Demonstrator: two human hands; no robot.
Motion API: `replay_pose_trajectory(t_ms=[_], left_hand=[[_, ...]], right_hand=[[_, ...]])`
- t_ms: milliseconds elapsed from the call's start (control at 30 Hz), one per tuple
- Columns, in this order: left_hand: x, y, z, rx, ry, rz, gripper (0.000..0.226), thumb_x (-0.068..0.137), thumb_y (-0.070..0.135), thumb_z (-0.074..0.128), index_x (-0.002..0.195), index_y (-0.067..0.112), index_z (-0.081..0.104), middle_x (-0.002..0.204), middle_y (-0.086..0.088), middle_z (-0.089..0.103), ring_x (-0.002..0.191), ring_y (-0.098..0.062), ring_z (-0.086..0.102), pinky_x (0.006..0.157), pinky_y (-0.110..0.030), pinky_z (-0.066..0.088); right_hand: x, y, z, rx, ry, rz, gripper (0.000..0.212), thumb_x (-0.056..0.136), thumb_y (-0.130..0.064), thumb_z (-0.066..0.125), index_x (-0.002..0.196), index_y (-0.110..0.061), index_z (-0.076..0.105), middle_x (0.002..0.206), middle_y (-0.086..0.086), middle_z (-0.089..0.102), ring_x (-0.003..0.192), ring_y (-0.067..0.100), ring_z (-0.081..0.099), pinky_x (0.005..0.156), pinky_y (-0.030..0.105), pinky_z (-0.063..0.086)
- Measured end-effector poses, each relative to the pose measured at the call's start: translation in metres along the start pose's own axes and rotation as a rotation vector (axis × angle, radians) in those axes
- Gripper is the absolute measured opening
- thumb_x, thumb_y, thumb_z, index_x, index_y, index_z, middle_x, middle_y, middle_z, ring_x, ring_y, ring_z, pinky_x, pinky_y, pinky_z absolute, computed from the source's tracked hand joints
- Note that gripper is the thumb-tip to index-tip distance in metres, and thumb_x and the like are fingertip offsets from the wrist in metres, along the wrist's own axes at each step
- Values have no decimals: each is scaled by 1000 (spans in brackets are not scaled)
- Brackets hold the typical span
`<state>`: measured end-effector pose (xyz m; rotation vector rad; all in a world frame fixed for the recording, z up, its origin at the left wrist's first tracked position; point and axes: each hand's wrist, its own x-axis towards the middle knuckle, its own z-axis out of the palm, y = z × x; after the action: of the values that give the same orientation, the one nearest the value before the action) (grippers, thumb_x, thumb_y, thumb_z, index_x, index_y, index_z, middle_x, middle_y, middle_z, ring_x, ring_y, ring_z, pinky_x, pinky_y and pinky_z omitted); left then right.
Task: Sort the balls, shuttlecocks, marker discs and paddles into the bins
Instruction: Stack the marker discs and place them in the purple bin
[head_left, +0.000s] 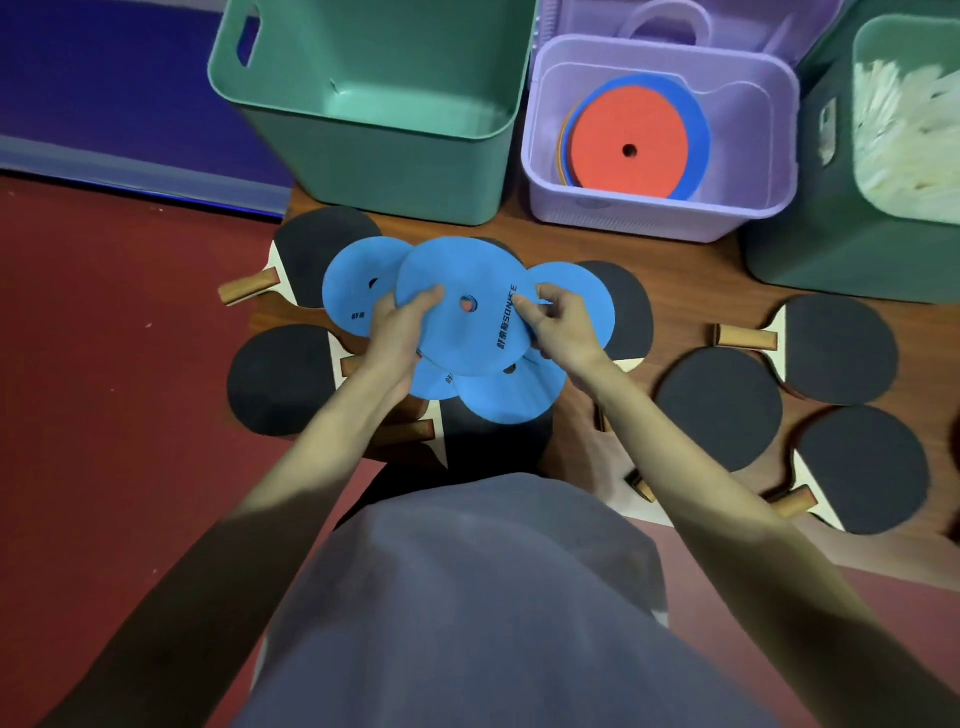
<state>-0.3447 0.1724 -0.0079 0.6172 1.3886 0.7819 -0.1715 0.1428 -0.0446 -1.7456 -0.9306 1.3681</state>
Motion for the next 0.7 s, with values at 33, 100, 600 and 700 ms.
replay_pose_trajectory(t_ms=[33,100,600,700], left_hand=[[1,-1,-1,20,-4,6,23,91,14,62,114,14,65,113,-5,70,103,-24,67,90,-44,55],[2,-2,0,46,-10,14,21,91,15,63,112,17,65,113,-5,70,103,-23,67,90,-44,55],[15,11,9,125,-14,51,21,91,18,63,112,15,65,106,-2,72,97,-20,69,80,-37,57],[16,12,9,157,-23,56,14,91,20,63,105,19,67,102,0,73,95,-19,69,75,-35,57]], right_hand=[[3,5,-2,-66,31,-19,24,94,-27,59,80,-8,52,63,12,48,48,12,41,48,22,37],[9,15,-11,-248,108,-56,24,92,-30,61,85,-7,57,65,12,56,55,15,48,56,29,40],[54,42,-62,-599,291,352,79,74,-31,81,128,6,36,134,20,31,127,35,32,99,40,42],[56,43,-58,-541,325,390,81,73,-27,82,130,6,35,135,20,30,127,35,32,97,40,43]])
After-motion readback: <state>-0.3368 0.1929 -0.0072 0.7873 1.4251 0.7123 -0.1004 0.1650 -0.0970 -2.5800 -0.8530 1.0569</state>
